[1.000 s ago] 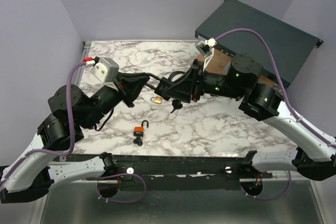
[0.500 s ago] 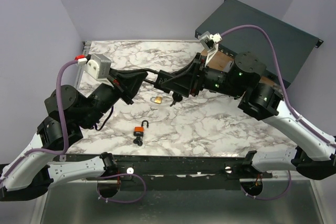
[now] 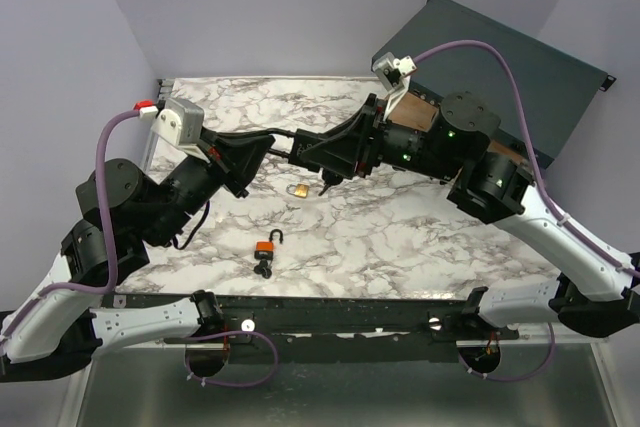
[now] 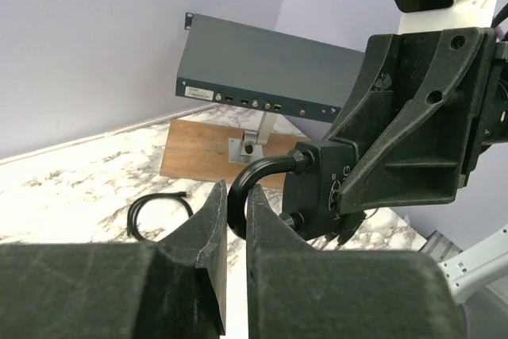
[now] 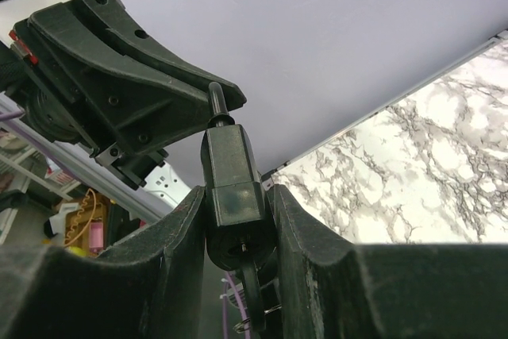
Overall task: Lock with the key
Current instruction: Lock the lock.
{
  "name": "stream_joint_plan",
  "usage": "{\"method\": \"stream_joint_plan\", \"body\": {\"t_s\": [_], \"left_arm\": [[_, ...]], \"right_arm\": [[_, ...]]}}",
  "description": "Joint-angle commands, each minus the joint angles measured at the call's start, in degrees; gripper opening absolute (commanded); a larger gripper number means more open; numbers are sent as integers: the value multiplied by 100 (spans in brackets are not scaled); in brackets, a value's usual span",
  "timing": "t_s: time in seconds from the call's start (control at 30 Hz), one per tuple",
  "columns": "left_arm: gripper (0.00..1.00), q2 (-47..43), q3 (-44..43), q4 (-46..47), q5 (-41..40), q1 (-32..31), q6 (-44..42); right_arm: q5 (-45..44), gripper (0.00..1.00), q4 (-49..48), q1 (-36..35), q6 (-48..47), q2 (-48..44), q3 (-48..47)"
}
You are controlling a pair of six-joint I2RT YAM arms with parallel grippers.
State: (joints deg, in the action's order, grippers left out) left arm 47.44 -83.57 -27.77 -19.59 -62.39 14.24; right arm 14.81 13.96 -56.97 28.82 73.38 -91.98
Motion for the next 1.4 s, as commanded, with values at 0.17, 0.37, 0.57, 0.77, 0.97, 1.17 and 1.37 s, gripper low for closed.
{"method": "stream_joint_plan", "body": {"t_s": [0.17,0.37,0.57,0.77,0.97,1.17,1.37], "left_arm": [[0,838,129,-899,2115,-516,554],[0,1035,-41,-896,2258,-710,580],[0,1175,-192,-819,2570,-775,628],[0,1388,-384,-852,2881,-916,564],[0,1587,-481,-918,2926,-1130,538],[0,1637,-292,-944,2771,-1152,604],[0,1529,42,-913,2267,-1146,874]], "right_arm": [[-828,1,-710,-199,-395,613,-432],[-849,1,-666,-259,-485,701,-514],[-881,1,-621,-329,-508,751,-538],[-918,1,-489,-398,-536,860,-612],[-971,1,-473,-425,-583,926,-670],[-1120,1,-391,-541,-652,1081,-856],[-1458,1,-240,-594,-732,1187,-925]]}}
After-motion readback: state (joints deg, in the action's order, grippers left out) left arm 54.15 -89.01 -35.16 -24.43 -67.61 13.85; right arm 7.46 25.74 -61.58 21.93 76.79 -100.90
